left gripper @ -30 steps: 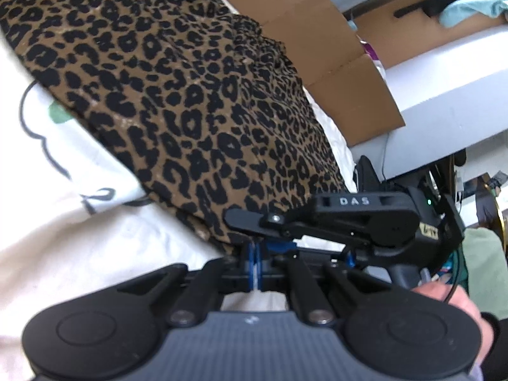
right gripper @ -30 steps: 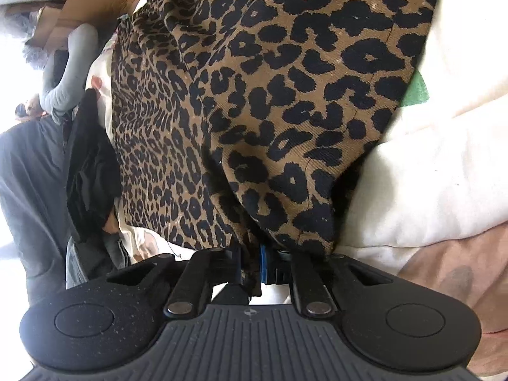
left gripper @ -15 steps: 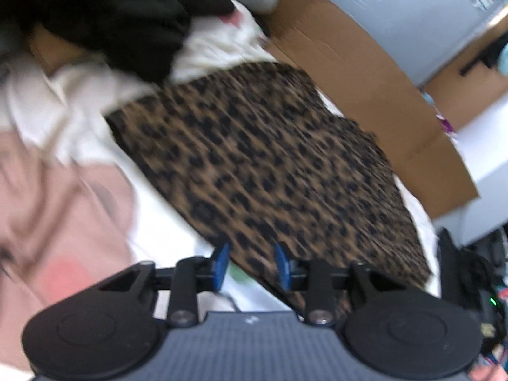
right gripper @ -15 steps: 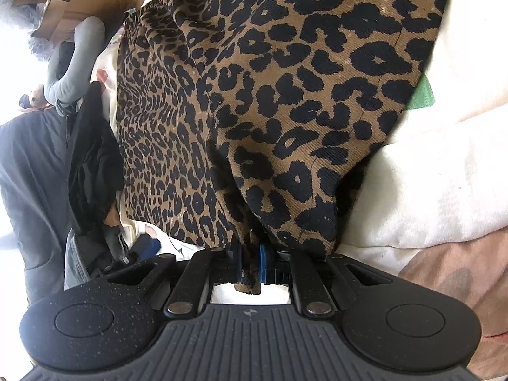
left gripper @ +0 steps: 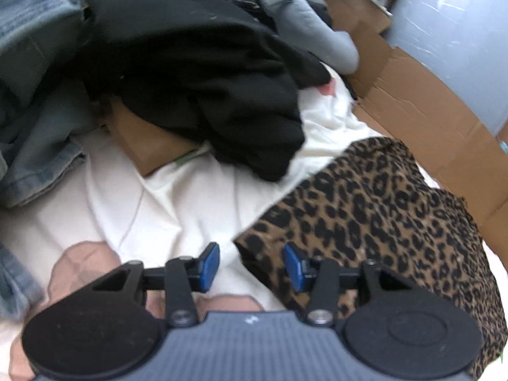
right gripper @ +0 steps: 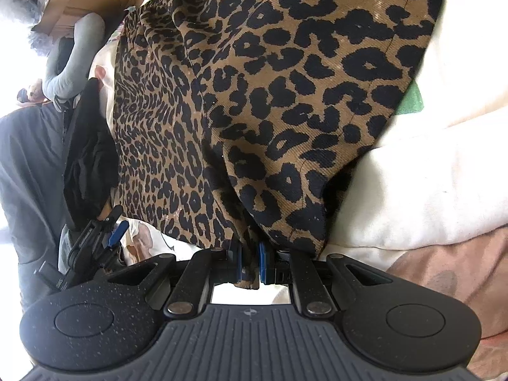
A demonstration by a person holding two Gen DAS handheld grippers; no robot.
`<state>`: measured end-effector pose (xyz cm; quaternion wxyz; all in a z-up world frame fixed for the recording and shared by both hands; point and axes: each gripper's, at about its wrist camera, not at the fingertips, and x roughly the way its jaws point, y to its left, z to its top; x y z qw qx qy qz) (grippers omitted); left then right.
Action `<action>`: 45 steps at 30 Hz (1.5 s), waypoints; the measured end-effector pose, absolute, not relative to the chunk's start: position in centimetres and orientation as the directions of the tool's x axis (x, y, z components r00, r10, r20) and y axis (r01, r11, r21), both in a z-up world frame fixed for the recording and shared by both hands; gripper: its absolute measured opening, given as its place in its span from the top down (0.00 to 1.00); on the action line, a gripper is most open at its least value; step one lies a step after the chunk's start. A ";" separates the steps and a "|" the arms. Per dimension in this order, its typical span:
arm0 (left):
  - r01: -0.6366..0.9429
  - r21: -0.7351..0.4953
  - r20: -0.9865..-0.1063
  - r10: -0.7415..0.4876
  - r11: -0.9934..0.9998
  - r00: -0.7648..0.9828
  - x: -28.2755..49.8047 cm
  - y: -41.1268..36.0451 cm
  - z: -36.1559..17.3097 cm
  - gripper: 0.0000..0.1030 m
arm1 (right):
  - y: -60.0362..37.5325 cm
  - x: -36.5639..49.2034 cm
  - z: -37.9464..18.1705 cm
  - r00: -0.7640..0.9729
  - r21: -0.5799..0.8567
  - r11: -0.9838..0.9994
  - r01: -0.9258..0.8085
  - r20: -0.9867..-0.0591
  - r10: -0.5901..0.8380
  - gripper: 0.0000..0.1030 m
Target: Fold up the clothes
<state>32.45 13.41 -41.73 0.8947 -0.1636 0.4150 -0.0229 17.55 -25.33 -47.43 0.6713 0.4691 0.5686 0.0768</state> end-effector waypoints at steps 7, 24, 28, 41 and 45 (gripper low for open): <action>-0.089 -0.355 -0.719 -0.211 0.931 0.662 33.2 14.5 -43.3 0.56 | -25.3 17.5 -47.4 0.341 0.713 0.554 0.429 -0.696 0.632 0.92; -0.052 -0.290 -0.656 -0.159 0.955 0.738 32.7 14.5 -40.0 0.98 | -24.7 17.9 -46.6 0.336 0.744 0.531 0.404 -0.661 0.671 0.93; -0.064 -0.286 -0.646 -0.143 0.956 0.750 33.0 15.2 -38.2 0.98 | -24.2 18.3 -46.3 0.334 0.761 0.517 0.391 -0.641 0.691 0.93; -0.106 -0.250 -0.741 -0.120 0.962 0.660 34.7 15.8 -41.1 0.97 | -22.5 18.9 -47.8 0.279 0.731 0.543 0.414 -0.669 0.689 0.90; -0.147 -0.270 -0.748 -0.111 0.952 0.655 33.9 16.3 -41.5 0.89 | -23.2 18.6 -47.0 0.274 0.739 0.549 0.390 -0.662 0.697 0.81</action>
